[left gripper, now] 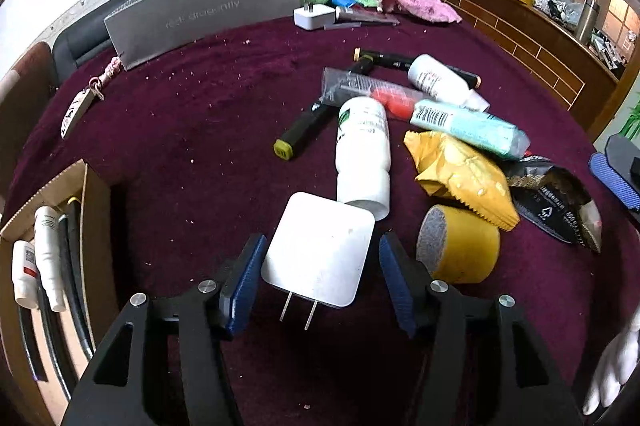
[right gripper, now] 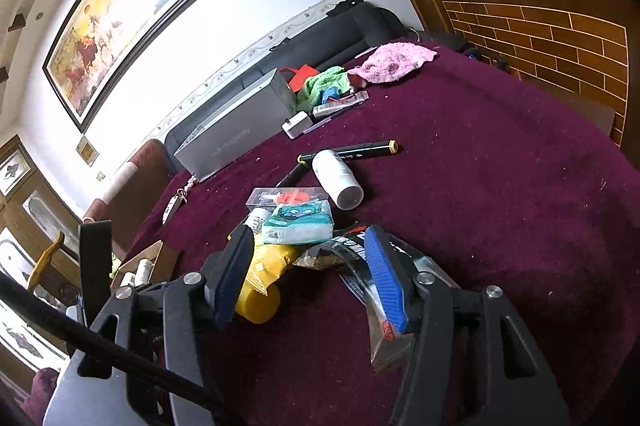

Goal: Organize objects
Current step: 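Move both grippers over the clutter toward the white charger and yellow tape, then grasp the white wall charger with the left gripper while the right gripper grasps the yellow tape roll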

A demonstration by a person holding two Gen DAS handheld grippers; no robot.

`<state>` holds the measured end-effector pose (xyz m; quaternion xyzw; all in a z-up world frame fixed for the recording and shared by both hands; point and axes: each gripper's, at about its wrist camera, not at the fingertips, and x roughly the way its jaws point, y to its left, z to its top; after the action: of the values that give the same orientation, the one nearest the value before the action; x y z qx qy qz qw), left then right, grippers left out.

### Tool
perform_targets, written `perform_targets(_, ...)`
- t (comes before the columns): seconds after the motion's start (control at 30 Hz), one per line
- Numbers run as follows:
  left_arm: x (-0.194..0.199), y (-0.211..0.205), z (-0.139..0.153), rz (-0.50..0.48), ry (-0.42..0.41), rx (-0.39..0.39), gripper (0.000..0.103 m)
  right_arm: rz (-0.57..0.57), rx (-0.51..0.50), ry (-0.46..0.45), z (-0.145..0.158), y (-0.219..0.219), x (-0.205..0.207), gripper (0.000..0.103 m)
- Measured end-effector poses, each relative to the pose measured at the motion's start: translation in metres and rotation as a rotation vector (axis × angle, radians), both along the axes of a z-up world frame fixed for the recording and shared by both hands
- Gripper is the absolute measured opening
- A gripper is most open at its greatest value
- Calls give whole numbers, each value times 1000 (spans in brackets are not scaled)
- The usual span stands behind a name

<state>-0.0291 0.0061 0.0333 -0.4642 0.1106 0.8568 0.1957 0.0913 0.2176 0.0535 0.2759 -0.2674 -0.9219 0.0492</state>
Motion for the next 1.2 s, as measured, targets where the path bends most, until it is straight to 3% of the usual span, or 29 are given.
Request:
perform_targets(0.2,-3,1,-9,31,-2,20,52,5,0,-18,-3,-1,-3,56)
perform_targets(0.3,-3,1,-10,54,1,37,59,11,8,-28,-4,-3,-4,56)
perform_targets(0.43,1,10,-14,33,16,35,82,15,15,-37,-5,-4,-4,56)
perform_targets(0.53,-2,12,-15,18,1,39,89,12,15,-45,-7,-4,-4,56)
perform_targets(0.67,-1,15,-15,10,1,28,89,9,12,-53,-8,-3,-4,58)
perform_targets(0.73,0,15,-15,17,4,30,86,7,14,-57,-8,-3,-5,58)
perform_targets(0.8,2,12,-13,43,15,32,73,5,16,-58,-8,-3,-5,58)
perform_targets(0.87,4,5,-9,71,27,35,41,2,22,-61,-9,-4,-6,59)
perform_targets(1.0,8,-14,-4,100,-6,100,38,-7,50,-69,-9,-7,-7,59)
perform_targets(1.2,43,-26,5,109,10,116,38,-23,115,-80,-9,-13,-8,60)
